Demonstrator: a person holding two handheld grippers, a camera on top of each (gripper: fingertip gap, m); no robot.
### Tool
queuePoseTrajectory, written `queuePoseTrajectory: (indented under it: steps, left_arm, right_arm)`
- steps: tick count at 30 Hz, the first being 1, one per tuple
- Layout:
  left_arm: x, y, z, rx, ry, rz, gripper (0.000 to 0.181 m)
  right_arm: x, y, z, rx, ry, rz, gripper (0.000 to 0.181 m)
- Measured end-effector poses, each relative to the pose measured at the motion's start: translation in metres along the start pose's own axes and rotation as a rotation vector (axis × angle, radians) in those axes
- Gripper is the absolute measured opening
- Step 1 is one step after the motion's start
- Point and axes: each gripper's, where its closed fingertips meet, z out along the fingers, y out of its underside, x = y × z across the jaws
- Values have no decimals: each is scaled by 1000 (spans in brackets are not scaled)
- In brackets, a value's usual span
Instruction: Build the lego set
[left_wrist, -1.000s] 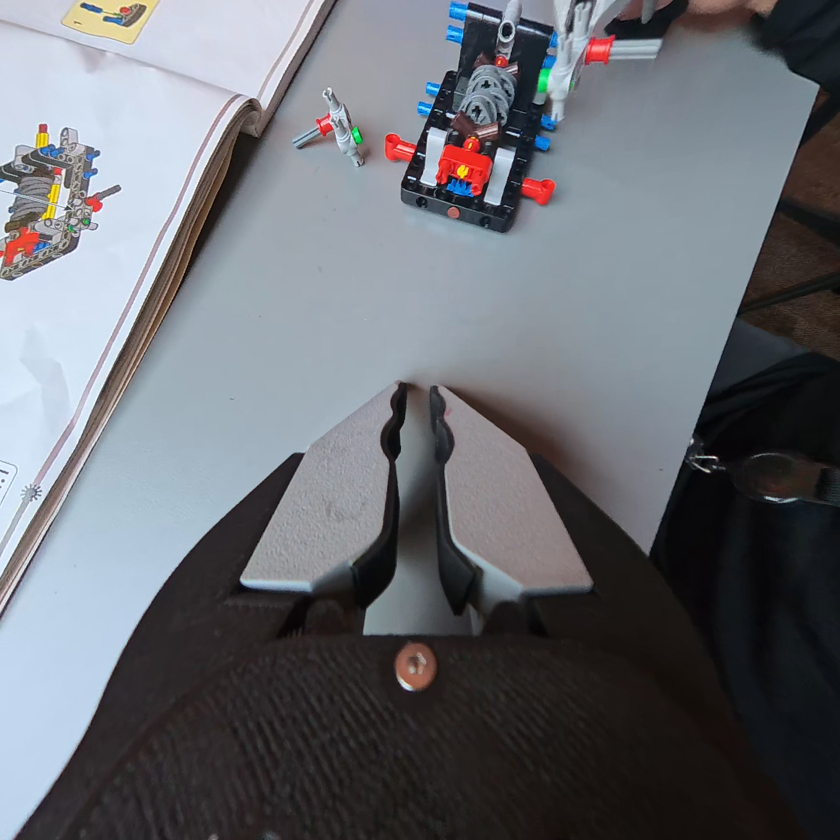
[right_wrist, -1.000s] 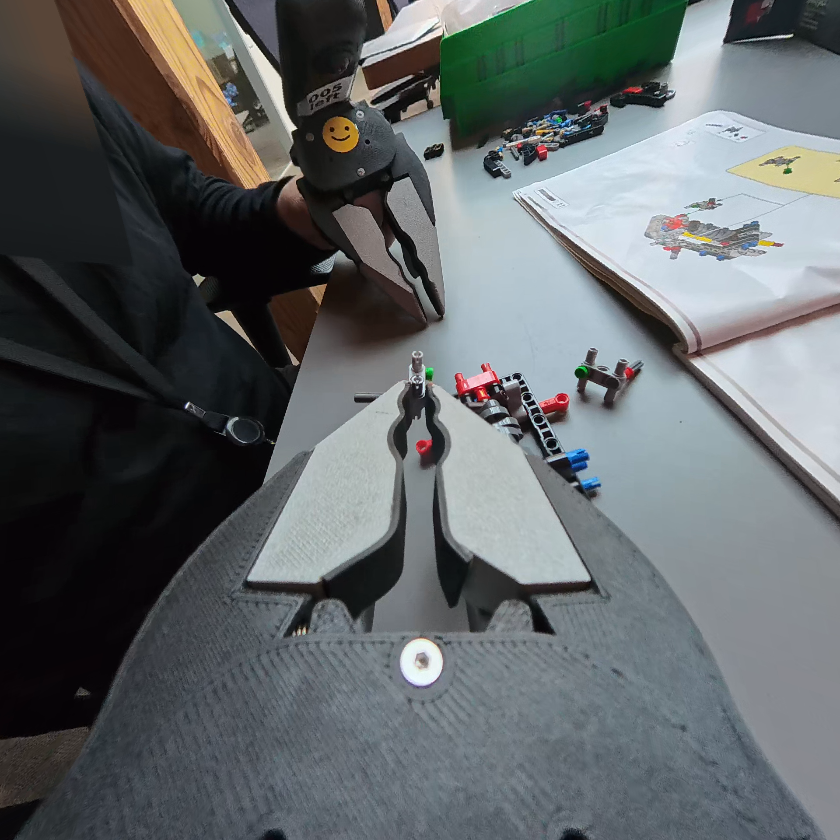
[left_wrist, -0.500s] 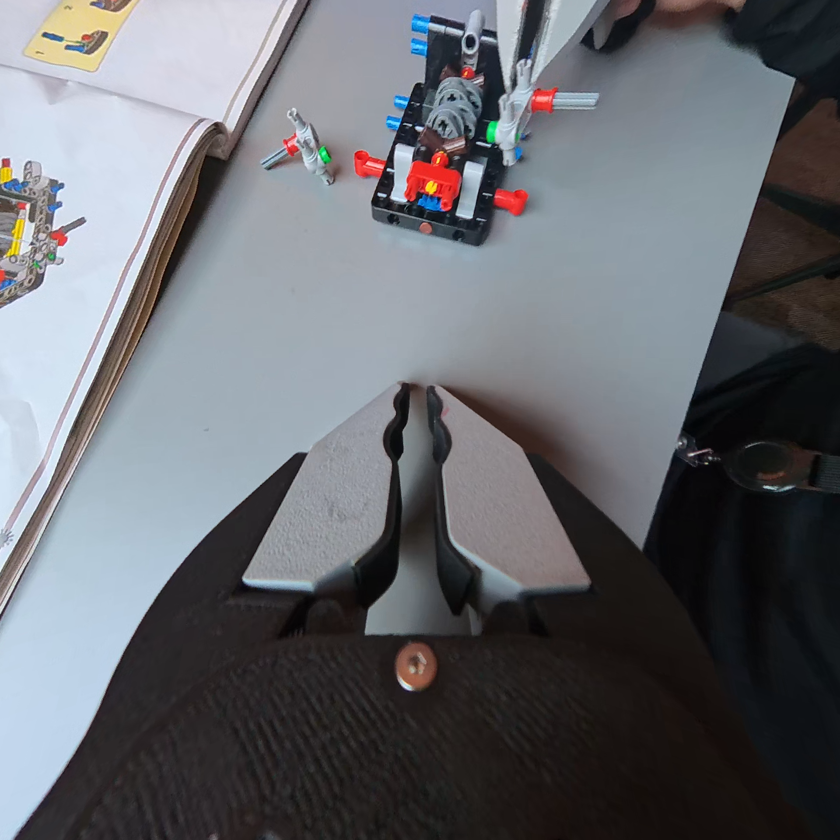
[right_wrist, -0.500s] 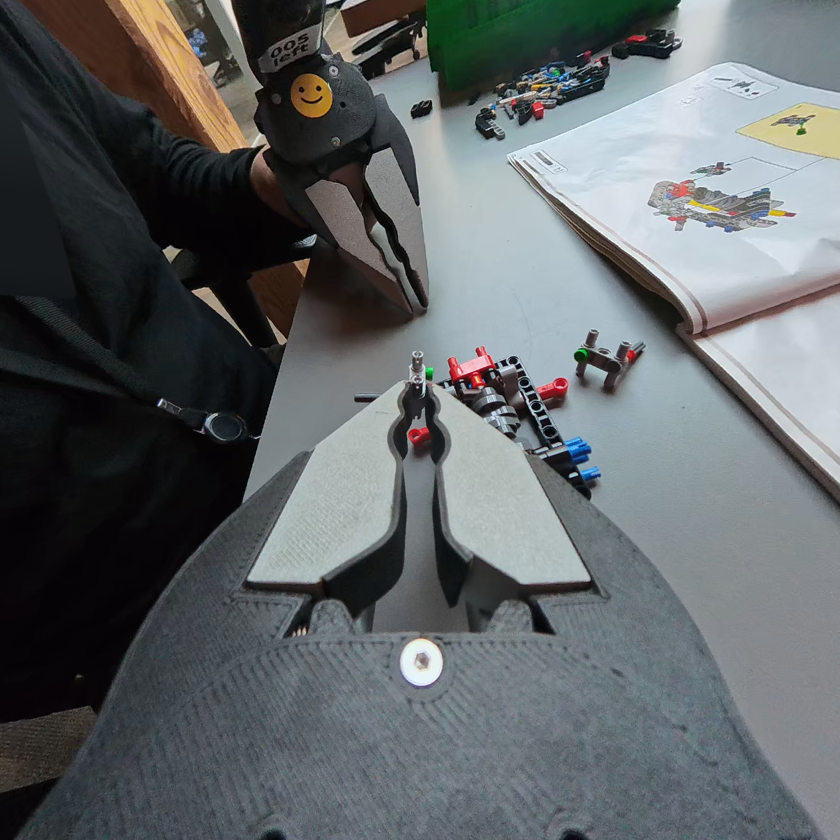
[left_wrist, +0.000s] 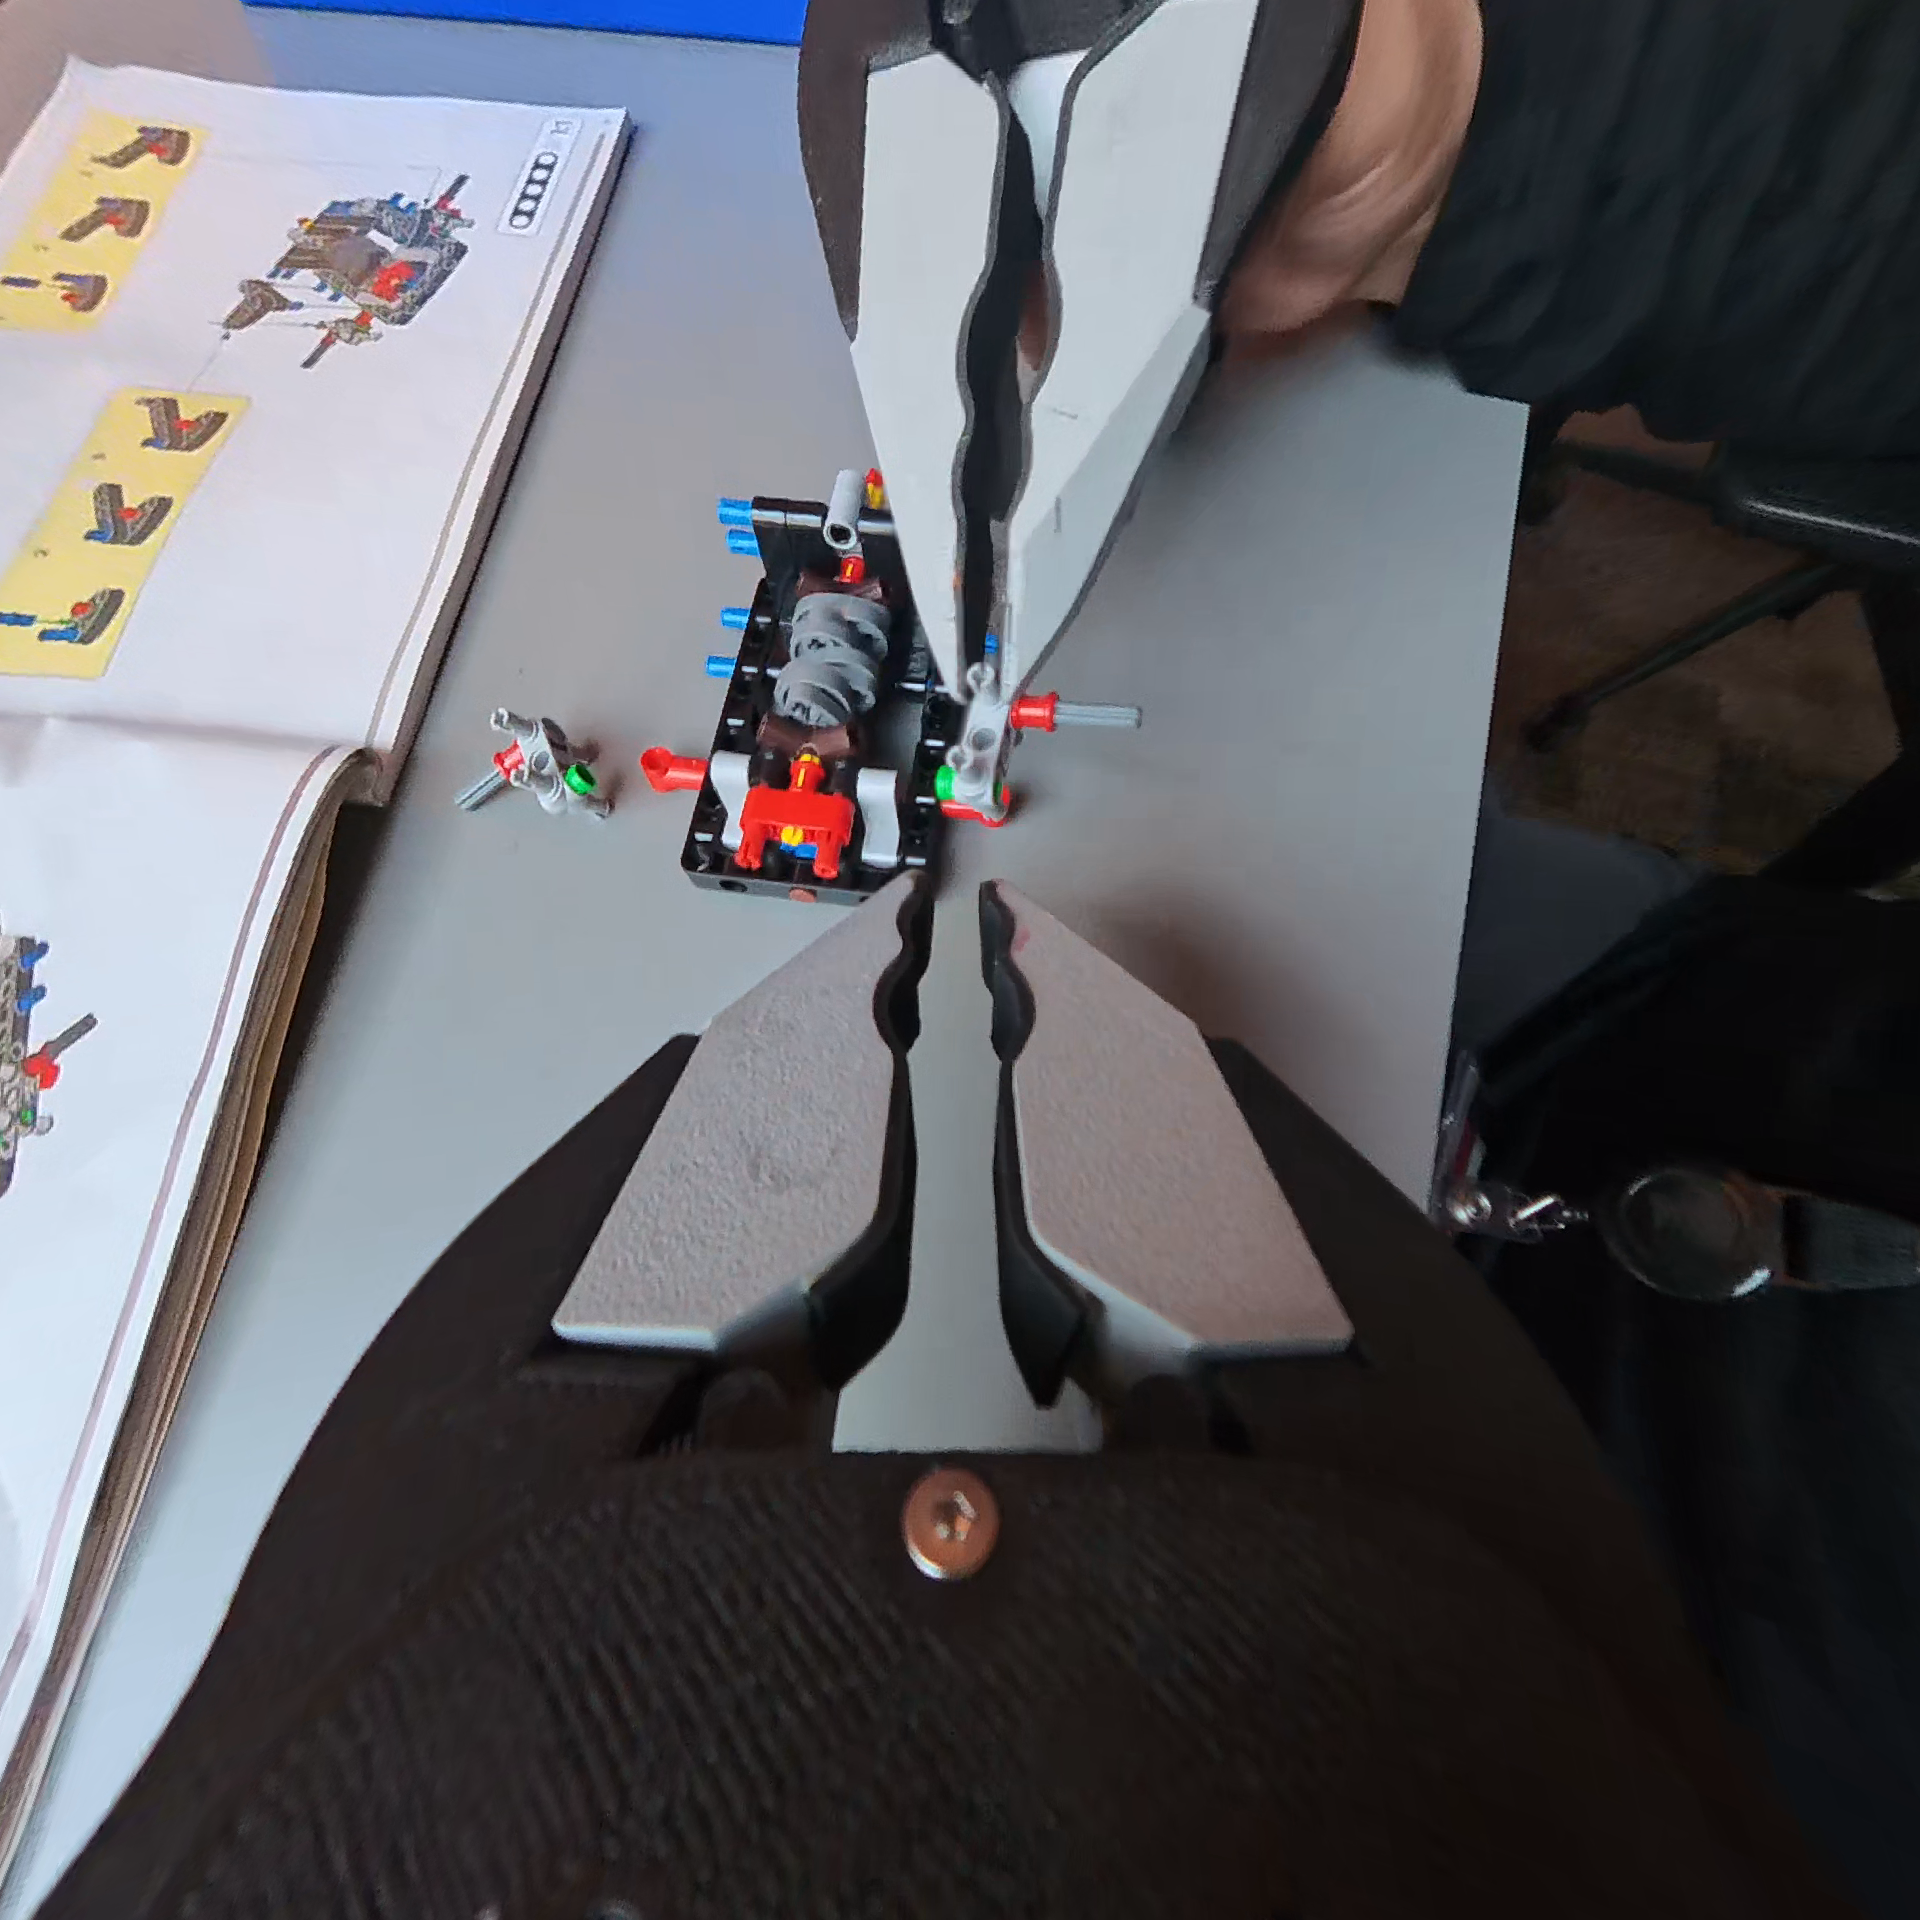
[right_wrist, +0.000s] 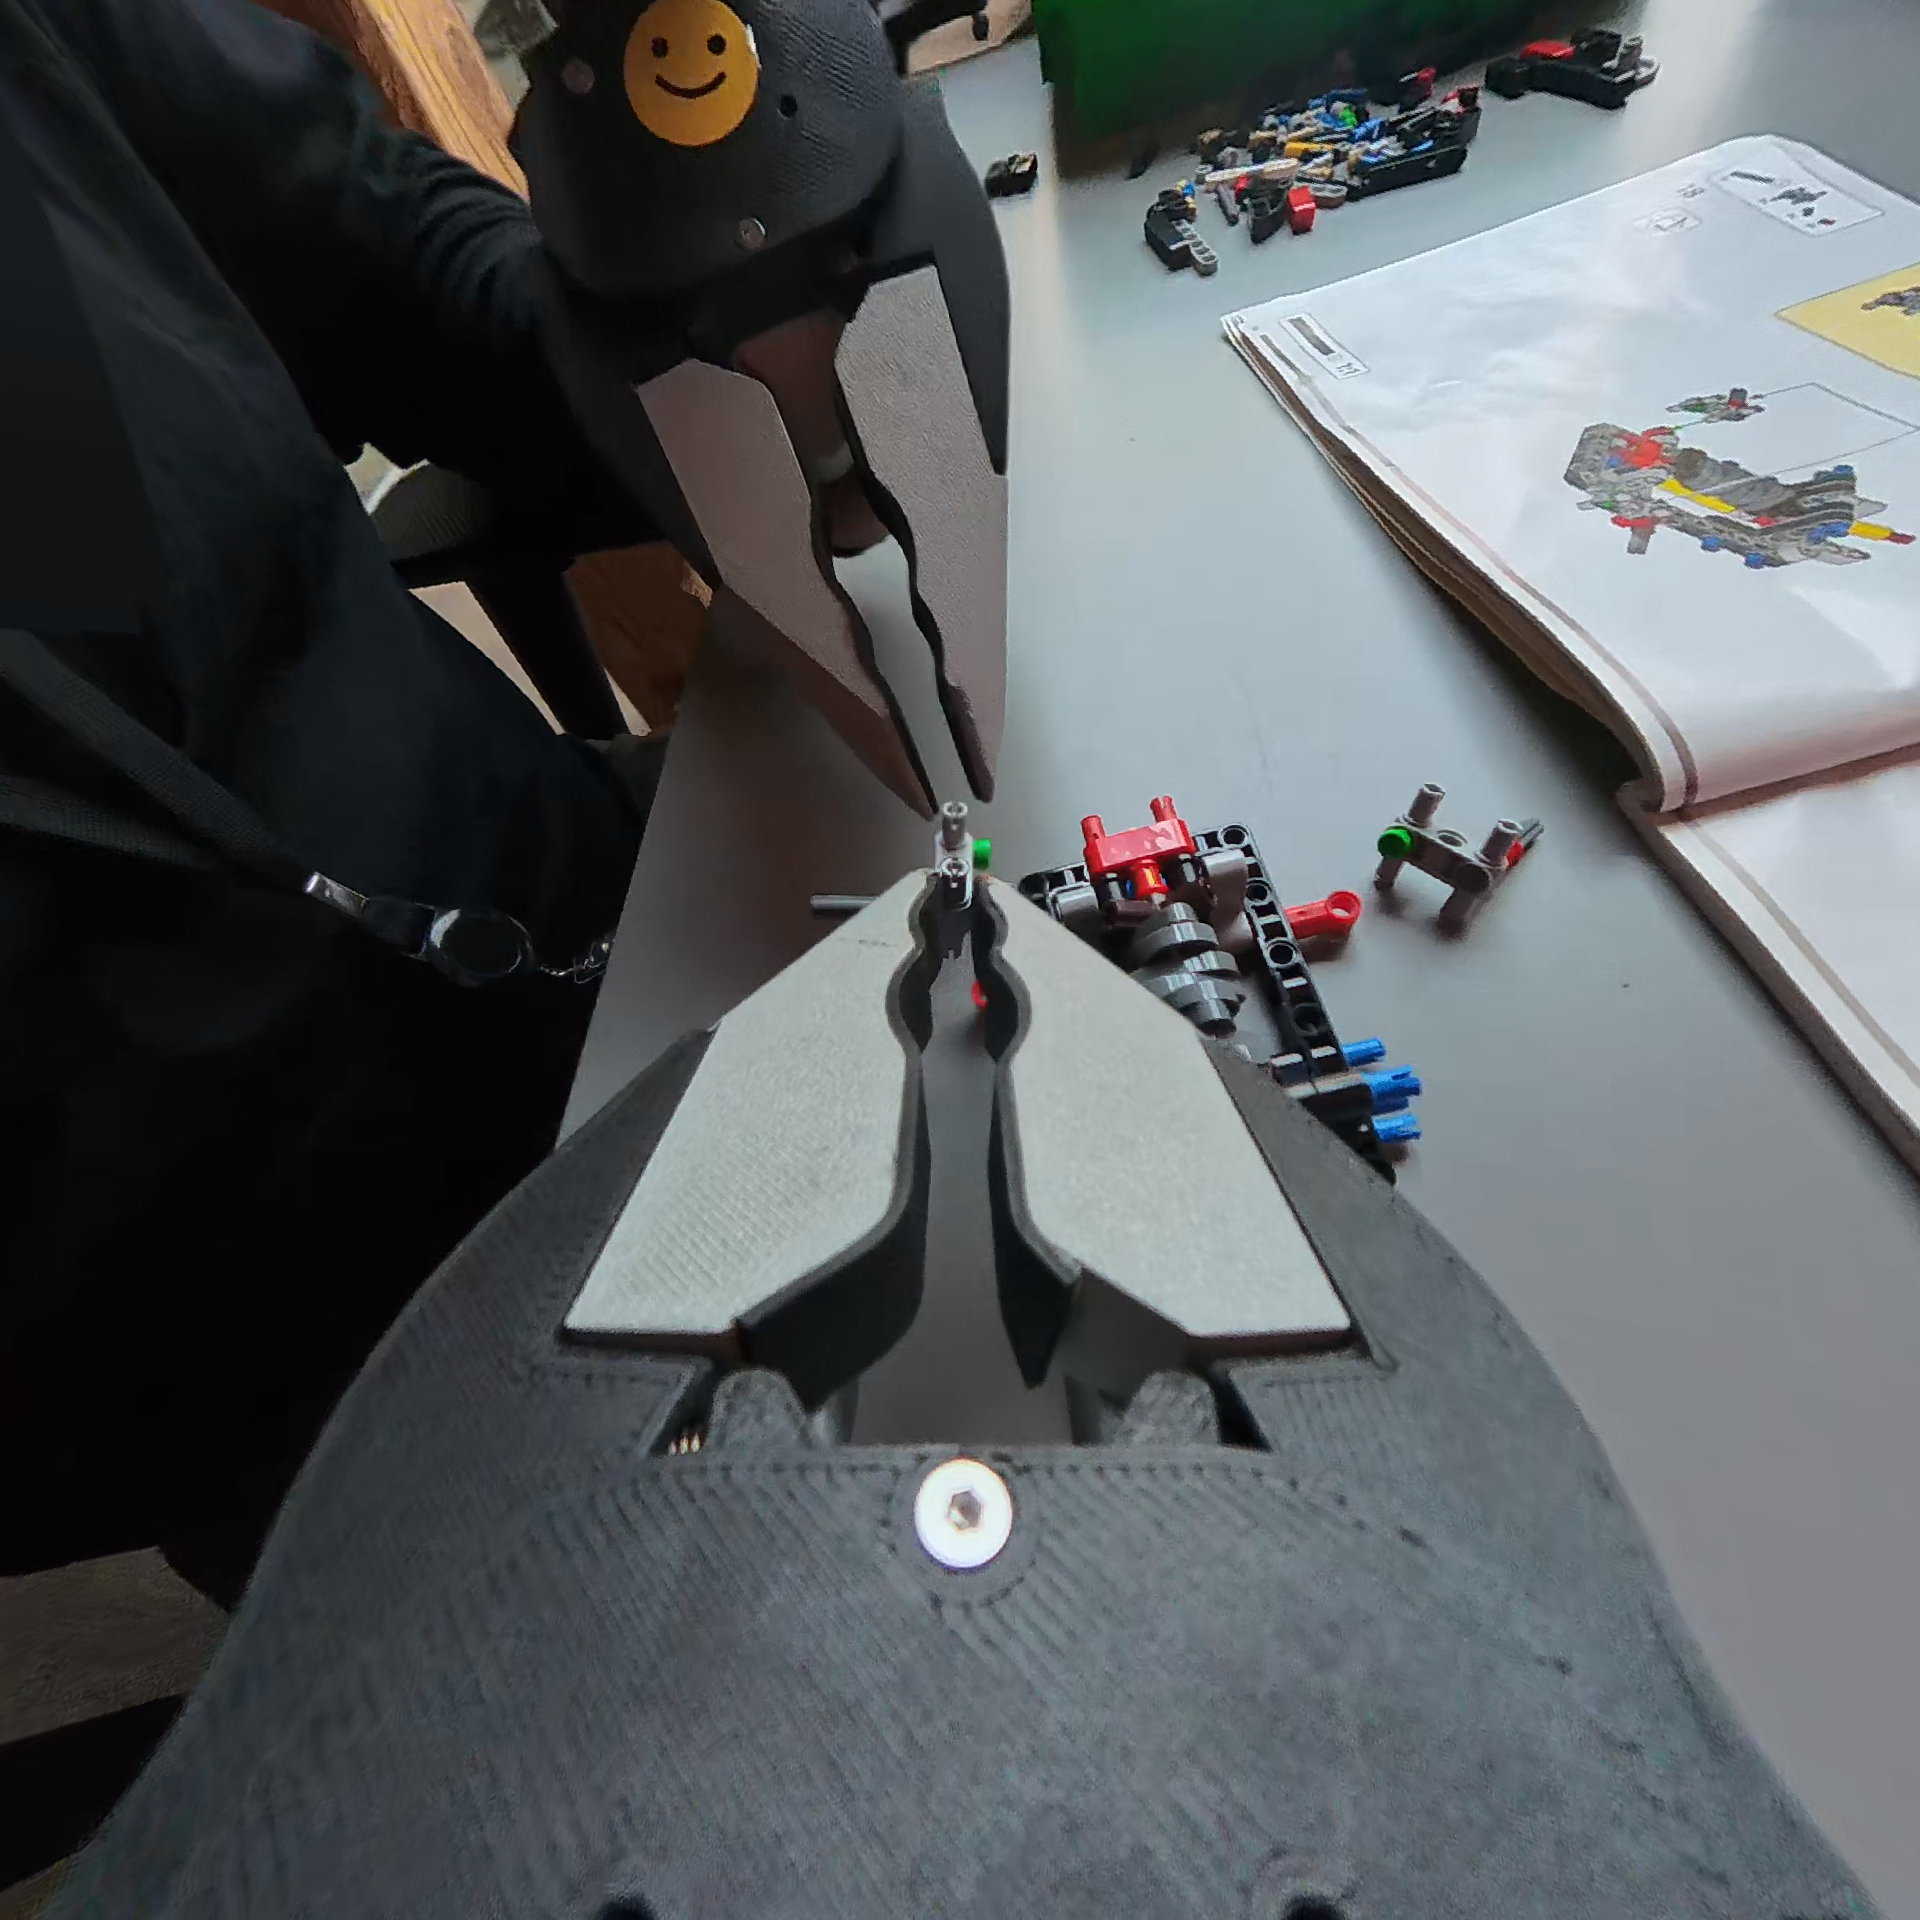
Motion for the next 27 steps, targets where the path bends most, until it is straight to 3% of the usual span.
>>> queuePoseTrajectory:
  steps: [14, 16, 20, 27]
  left_arm:
    - [9, -1, 0, 92, 76, 6, 8]
    - [8, -1, 0, 104, 78, 9, 0]
    - [-14, 20, 5, -7, 6, -22, 0]
    - [-31, 25, -7, 19, 7, -98, 0]
  right_arm:
    - [-14, -7, 16, -10, -5, -107, 0]
    - [-14, -7, 17, -11, -9, -111, 0]
    - [-2, -1, 19, -42, 48, -100, 0]
    - [6, 1, 2, -37, 129, -66, 0]
